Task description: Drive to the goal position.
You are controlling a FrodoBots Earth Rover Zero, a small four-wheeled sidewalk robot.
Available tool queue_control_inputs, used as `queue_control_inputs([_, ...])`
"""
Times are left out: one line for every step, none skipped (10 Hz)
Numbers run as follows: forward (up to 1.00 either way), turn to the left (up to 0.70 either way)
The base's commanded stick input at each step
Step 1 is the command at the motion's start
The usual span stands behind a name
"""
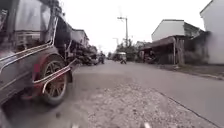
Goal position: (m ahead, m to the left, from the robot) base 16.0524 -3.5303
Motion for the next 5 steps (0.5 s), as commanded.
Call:
queue_control_inputs([0.7, -0.02])
queue_control_inputs([0.7, 0.0])
queue_control_inputs([0.7, 0.0])
queue_control_inputs([0.7, 0.0])
queue_control_inputs([0.7, 0.0])
